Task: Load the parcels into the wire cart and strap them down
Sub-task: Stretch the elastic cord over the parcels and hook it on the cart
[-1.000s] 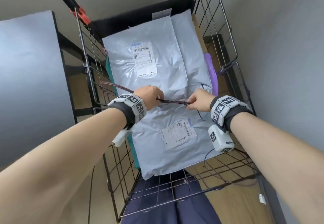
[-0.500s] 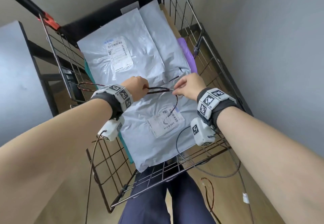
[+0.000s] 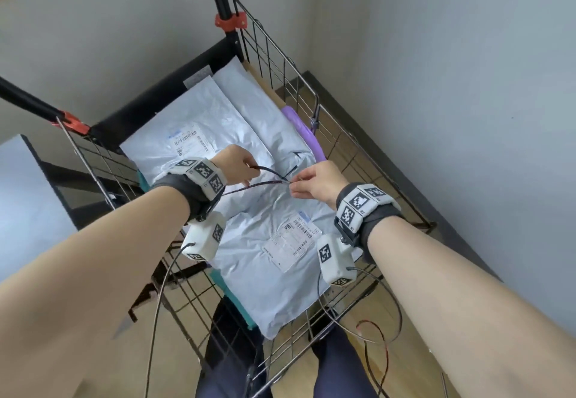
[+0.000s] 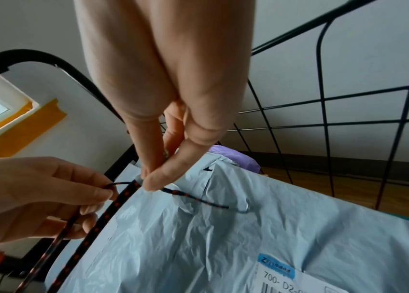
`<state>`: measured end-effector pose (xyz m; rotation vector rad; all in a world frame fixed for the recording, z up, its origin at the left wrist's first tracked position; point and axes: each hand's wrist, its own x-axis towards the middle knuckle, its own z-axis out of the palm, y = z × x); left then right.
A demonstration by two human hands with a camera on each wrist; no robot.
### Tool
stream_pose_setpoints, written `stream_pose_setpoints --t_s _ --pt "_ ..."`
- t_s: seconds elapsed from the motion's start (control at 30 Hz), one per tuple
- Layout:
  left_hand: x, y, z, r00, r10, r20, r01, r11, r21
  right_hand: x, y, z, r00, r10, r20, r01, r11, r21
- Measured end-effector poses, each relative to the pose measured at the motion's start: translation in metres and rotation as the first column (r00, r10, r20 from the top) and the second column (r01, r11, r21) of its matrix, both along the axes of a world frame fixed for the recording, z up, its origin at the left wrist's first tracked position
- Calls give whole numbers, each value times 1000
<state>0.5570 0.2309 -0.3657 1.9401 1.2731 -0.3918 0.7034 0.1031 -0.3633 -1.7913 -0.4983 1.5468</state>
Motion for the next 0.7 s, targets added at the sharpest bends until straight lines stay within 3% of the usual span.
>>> stream_pose_setpoints --t_s 0.1,0.27,0.4,0.53,0.7 --pt "5 20 0 998 -44 53 50 994 -102 -11 9 -2 984 -177 21 177 984 -7" --pt "11 40 -5 990 28 141 13 960 -279 -30 17 -9 917 -397 -30 397 918 -20" --pt "15 48 -5 986 -14 167 71 937 -342 -45 17 -13 794 -590 -144 594 804 -21" --pt "20 46 -9 965 -155 214 226 902 -368 -50 15 -14 682 -702 -208 715 699 -15" --pt "30 39 -18 913 -365 183 405 865 -297 -43 11 -18 611 -762 -216 775 631 -36"
